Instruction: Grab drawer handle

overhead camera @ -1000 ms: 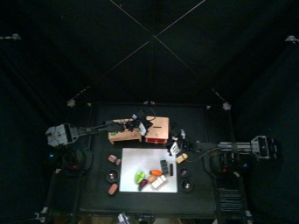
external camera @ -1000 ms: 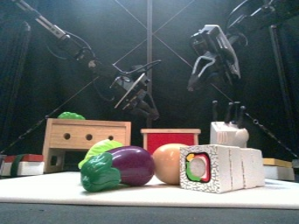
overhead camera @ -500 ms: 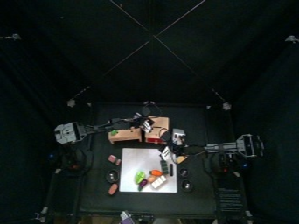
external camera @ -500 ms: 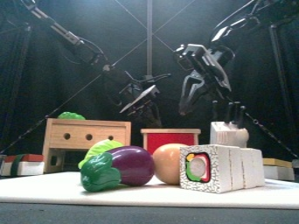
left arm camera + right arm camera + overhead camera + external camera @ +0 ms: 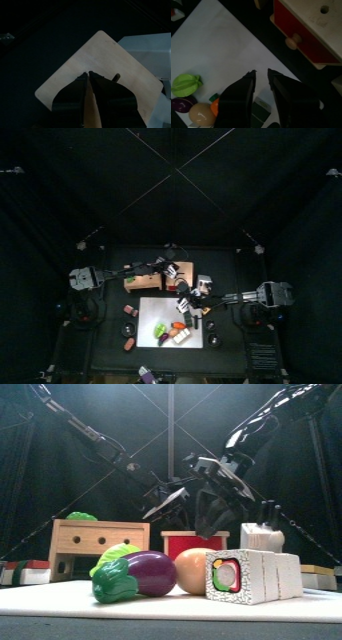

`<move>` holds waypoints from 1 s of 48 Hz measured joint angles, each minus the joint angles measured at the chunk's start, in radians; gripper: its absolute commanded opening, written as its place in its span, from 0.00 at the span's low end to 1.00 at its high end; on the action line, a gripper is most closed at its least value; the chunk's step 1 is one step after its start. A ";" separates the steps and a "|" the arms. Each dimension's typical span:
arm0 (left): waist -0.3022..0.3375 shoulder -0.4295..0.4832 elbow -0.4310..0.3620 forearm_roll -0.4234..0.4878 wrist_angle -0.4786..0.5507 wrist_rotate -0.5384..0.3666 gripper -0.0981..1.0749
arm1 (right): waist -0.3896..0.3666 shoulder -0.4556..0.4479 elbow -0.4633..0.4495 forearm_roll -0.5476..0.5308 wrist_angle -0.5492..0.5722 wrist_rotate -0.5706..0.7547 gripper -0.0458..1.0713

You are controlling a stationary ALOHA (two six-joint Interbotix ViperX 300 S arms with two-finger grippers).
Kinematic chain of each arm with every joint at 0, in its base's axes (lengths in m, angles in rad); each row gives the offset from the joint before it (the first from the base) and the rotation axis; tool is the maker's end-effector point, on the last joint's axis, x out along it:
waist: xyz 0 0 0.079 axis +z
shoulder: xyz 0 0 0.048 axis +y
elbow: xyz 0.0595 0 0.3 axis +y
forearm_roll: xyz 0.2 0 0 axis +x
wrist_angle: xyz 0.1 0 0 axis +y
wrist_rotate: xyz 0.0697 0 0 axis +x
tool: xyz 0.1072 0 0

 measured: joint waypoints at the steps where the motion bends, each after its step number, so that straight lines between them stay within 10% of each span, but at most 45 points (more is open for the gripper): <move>1: 0.000 0.002 -0.002 -0.002 0.003 0.000 0.58 | 0.000 0.002 -0.002 -0.002 0.003 -0.002 0.71; 39: 0.006 0.003 -0.002 -0.005 0.020 -0.002 0.58 | -0.075 0.143 -0.152 0.043 0.164 0.023 0.77; 48: 0.005 0.003 -0.002 -0.005 0.020 0.000 0.58 | 0.006 0.155 -0.181 -0.126 0.293 0.229 0.77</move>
